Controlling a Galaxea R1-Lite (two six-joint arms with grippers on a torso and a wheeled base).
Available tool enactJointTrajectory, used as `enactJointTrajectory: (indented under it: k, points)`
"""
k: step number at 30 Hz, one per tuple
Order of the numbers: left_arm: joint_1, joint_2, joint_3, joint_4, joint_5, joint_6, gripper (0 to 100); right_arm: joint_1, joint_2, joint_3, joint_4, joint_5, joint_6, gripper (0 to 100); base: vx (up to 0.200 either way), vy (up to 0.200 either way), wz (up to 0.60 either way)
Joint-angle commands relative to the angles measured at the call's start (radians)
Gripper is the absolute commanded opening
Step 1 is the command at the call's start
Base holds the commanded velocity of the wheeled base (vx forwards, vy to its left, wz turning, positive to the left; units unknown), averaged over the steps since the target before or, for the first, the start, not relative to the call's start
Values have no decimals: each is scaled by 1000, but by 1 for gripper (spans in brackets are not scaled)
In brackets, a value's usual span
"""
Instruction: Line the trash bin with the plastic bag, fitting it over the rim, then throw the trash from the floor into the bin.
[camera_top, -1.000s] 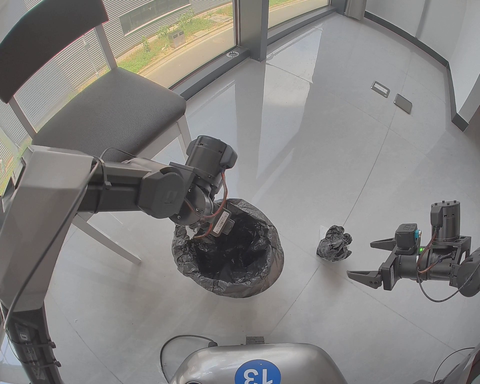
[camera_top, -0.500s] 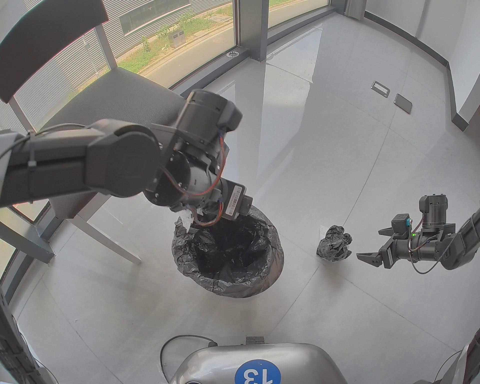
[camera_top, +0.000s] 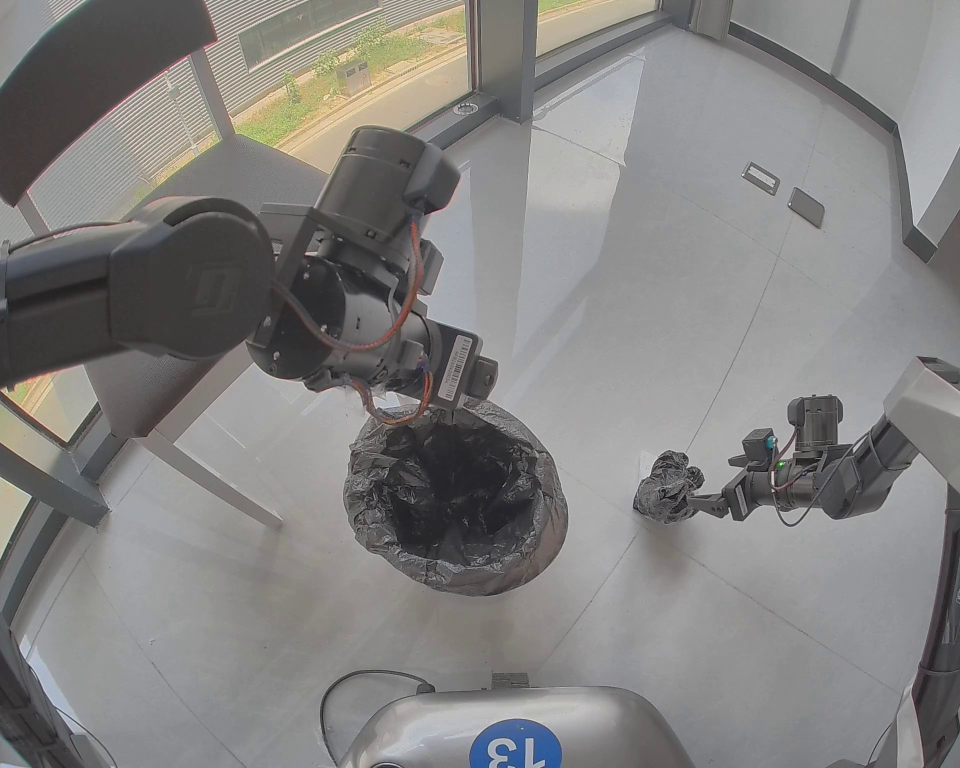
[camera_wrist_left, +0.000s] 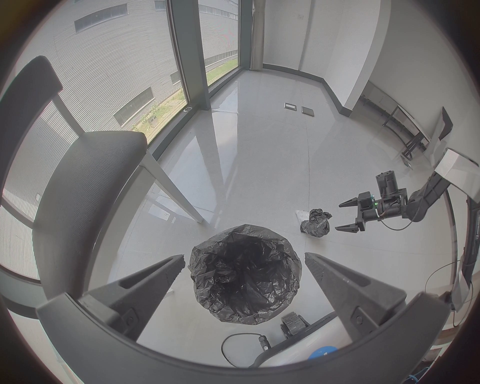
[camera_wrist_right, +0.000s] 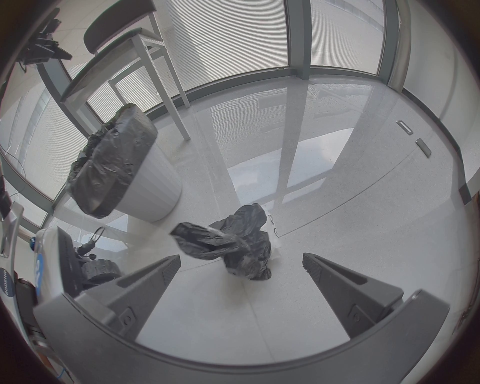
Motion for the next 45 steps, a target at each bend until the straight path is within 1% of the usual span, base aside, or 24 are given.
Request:
enactJointTrajectory:
  k: [1,6,9,15,18,24,25,33,38,40,43,45]
  points:
    - [11,20,-3,-8,3,2,100,0,159,-133,4,2,-2,100,0,0,0]
    - [11,26,-3,-8,3,2,100,18,240,-232,5,5,11,100,0,0,0]
    - [28,31,-1,-8,4,3,100,49,301,-303,1,5,50,100,0,0,0]
    - [34,34,5,-9,11,17,100,81,370,-389,-24,4,76,100,0,0,0]
    - [34,34,8,-9,12,17,100,95,387,-409,-42,2,91,100,0,0,0]
    - [34,34,10,-11,12,17,100,93,396,-410,-44,1,88,100,0,0,0]
    - [34,34,10,-11,12,17,100,93,396,-410,-44,1,90,0,0,0,0]
    - [31,34,11,-9,35,12,100,81,364,-401,-44,1,91,0,0,0,0]
    - [24,20,42,-11,41,5,100,70,277,-321,-56,1,74,0,0,0,0]
    - [20,5,60,-11,52,5,100,70,214,-268,-75,1,62,0,0,0,0]
    - [9,-25,103,-11,86,3,100,70,66,-142,-113,1,47,0,0,0,0]
    - [-5,-51,142,-14,96,0,100,78,-75,-42,-119,2,33,0,0,0,0]
